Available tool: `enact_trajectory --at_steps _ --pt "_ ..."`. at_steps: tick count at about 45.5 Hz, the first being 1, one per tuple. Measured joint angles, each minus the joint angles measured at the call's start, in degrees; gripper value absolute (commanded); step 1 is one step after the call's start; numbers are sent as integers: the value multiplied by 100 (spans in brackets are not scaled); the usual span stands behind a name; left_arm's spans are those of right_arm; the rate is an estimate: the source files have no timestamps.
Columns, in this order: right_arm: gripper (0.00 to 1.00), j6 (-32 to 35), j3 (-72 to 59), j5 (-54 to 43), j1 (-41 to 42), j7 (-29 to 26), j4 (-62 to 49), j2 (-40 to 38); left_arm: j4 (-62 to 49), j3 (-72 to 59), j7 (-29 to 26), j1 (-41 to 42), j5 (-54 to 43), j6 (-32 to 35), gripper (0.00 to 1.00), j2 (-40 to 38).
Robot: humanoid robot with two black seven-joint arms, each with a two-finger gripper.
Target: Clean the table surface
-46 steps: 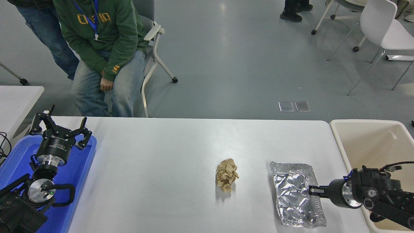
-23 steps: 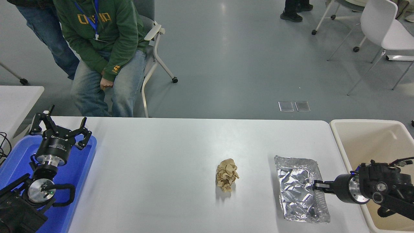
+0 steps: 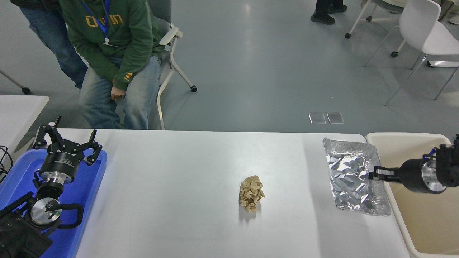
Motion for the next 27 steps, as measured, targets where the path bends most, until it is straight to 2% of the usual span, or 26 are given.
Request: enact_trajectory --at_steps 14,27 --pt "0 828 2 341 1035 2 215 -658 -1 0 0 1 1 0 100 0" --pt "0 1204 -3 489 1492 -1 307 -934 -1 0 0 0 0 0 100 0"
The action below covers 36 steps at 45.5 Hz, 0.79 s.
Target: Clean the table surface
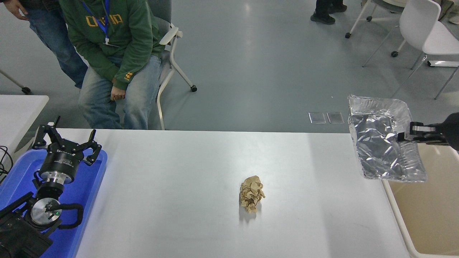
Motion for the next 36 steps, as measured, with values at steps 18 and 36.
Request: enact_trajectory --at_steps 18,36 --pt "0 173 0 49 255 -5 49 -138 0 0 0 0 1 0 100 0" --pt "0 214 -4 60 315 -9 56 -175 0 0 0 0 0 0 100 0"
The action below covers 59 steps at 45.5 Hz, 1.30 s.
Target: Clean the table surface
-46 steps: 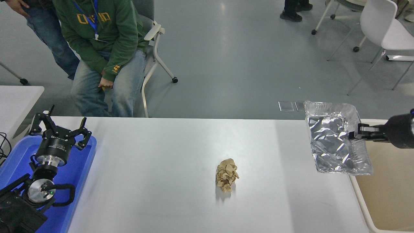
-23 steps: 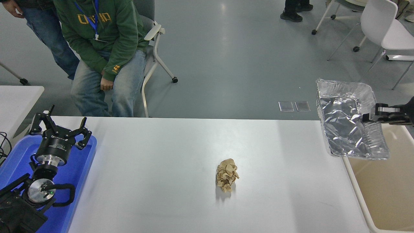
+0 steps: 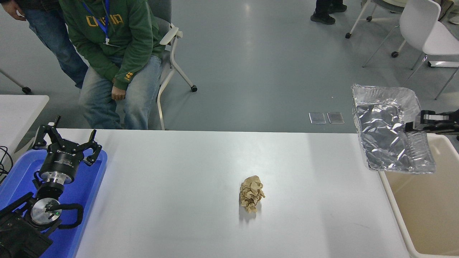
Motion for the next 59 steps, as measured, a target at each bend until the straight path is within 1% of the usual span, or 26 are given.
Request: enact_trajectory --at_steps 43,59 --pt "0 122 -15 -2 96 -5 -41 -39 0 0 0 0 0 0 100 0" --pt "0 9 -57 -6 70 -13 -396 -8 -1 0 0 0 -1 0 100 0"
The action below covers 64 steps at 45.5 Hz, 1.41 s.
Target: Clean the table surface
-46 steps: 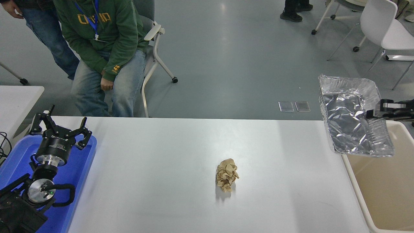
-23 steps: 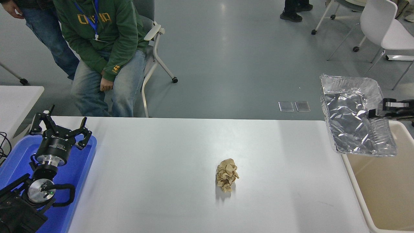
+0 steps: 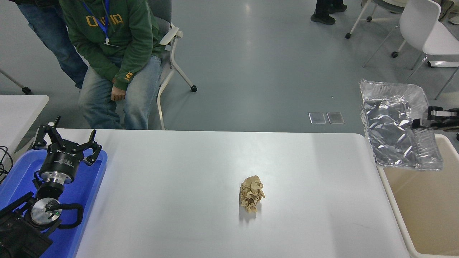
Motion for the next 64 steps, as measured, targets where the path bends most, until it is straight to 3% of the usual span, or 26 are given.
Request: enact_trajectory --at_steps 11,25,44,64 --pt "0 -179 -72 -5 -70 -2 -734 261 0 0 0 0 0 0 100 0" --pt "0 -538 -113 -3 -437 7 -2633 1129 1 0 0 0 -1 0 100 0" --pt "0 -1711 -125 1 -1119 21 -4683 2144 1 0 0 0 0 0 100 0" --pt "0 -2521 -135 242 -1873 15 -5839 2858 0 0 0 0 1 0 100 0"
